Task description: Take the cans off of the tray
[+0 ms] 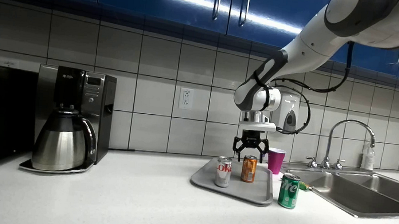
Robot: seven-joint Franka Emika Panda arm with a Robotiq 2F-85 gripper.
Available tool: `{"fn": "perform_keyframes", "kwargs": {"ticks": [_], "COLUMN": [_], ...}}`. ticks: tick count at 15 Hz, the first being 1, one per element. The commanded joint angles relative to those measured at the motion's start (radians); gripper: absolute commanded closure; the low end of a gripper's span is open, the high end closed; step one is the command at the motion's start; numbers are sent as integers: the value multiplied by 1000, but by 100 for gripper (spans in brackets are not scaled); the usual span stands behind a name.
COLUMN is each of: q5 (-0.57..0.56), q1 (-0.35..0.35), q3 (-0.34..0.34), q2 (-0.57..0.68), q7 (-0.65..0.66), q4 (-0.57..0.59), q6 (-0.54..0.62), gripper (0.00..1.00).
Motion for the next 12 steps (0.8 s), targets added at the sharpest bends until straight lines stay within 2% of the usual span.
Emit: {"fn": "perform_keyframes", "kwargs": {"ticks": [1,5,12], "q5": [13,14,10], "q1": [12,11,17], "q3": [-15,-17,-20], "q2": [25,29,10], "q7": [-27,-25,-16], "q4": [55,62,49], "q6": [-48,-48,-36], "gripper": [26,58,61]}}
